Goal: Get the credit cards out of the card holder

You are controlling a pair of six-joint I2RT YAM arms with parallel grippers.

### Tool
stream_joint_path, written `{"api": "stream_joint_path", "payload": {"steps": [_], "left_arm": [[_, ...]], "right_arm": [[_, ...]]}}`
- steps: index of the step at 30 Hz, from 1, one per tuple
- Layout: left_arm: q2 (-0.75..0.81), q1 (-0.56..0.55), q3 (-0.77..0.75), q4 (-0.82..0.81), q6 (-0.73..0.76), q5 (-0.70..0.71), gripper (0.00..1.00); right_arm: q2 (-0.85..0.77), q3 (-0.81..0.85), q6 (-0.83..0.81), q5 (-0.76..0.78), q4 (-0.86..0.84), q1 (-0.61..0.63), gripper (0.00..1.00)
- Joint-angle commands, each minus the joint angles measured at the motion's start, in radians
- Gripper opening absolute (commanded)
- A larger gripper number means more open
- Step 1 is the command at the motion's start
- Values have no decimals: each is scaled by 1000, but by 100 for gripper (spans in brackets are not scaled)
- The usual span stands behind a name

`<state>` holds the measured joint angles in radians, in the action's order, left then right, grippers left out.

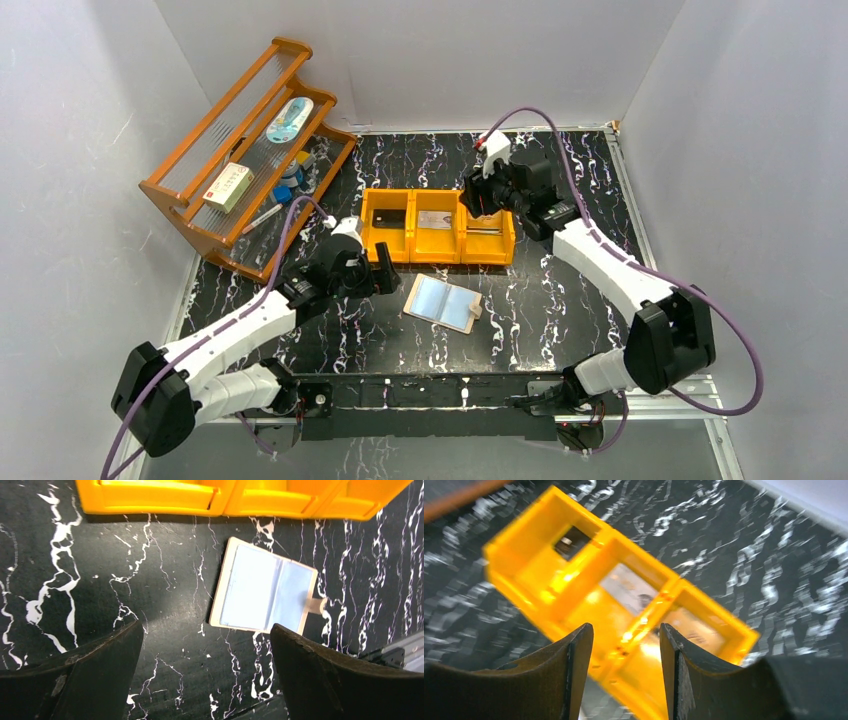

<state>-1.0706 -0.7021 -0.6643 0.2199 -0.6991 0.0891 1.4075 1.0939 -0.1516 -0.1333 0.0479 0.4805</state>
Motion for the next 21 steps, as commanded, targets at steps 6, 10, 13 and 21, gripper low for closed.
{"api": "stream_joint_path", "payload": {"steps": [6,10,13,21], "left_arm": [[169,10,48,-15,-32,173,97],[145,12,36,28,-56,169,97],[134,12,38,26,-69,163,97],[180,12,43,57,-80,195,98]], "right_arm": [[-6,-70,918,118,292,112,65],[-31,-110,1060,346,311,260,68],[29,-74,1106,408,360,344,71],[260,106,1115,520,512,479,84]]}}
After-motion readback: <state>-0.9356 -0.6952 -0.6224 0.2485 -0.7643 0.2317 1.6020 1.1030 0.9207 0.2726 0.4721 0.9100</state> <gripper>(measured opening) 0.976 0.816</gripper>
